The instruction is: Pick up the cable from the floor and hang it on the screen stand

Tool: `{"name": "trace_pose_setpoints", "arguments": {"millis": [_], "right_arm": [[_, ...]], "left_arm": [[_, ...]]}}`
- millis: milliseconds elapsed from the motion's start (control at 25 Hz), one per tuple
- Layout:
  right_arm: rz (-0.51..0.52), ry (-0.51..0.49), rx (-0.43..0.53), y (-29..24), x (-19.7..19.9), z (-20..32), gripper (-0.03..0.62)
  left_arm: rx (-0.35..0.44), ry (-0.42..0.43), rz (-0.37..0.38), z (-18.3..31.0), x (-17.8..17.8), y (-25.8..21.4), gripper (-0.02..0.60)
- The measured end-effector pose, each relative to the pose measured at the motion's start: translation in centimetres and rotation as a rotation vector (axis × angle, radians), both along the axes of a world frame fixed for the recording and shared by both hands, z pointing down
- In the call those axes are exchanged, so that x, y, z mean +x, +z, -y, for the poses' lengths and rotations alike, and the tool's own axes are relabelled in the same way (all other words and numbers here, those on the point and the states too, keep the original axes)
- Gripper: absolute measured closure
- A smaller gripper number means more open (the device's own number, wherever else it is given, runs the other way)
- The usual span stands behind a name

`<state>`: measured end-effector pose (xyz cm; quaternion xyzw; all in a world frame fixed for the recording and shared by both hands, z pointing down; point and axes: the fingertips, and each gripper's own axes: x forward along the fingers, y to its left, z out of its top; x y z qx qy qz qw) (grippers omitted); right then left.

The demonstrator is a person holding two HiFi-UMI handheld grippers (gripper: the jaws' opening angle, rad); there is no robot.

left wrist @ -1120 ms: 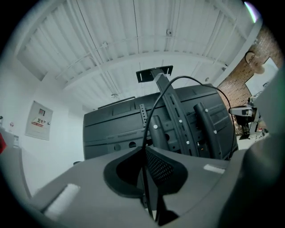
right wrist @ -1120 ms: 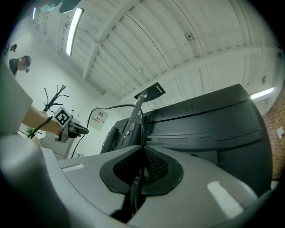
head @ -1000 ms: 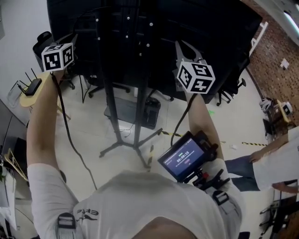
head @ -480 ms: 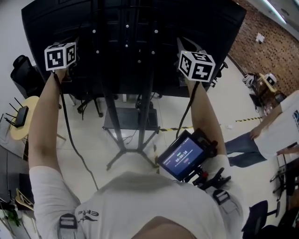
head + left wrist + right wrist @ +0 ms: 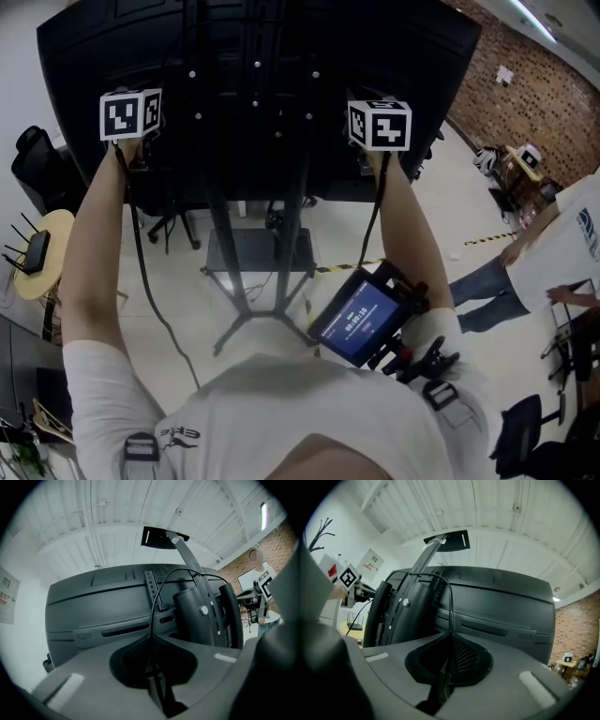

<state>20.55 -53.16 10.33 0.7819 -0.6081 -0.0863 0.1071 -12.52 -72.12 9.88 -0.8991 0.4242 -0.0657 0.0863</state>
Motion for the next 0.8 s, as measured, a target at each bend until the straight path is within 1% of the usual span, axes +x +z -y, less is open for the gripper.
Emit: {"name": "trace_pose_setpoints", "arguments": {"millis": [120, 400, 560, 800], "right_arm": [[-0.015, -0.007, -0.05, 0.9, -0.1, 0.5, 0.569], [-0.024, -0.034, -0.142, 3.9, -0.5, 1.2, 0.569], [-0.018, -0.067, -0.171, 5.8, -1.3, 1.5, 0.569], [-0.012, -0.09, -0.172, 7.3, -1.8, 1.6, 0.569]], "left_arm": [[0.002, -0.003, 0.02, 0.0, 0.3, 0.6, 0.566], [-0.019, 0.003, 0.037, 0.2, 0.9, 2.1, 0.566], [-0.034, 0.011, 0.048, 0.3, 1.3, 3.4, 0.566], [-0.013, 0.02, 0.04, -0.2, 1.5, 2.8, 0.565]]}}
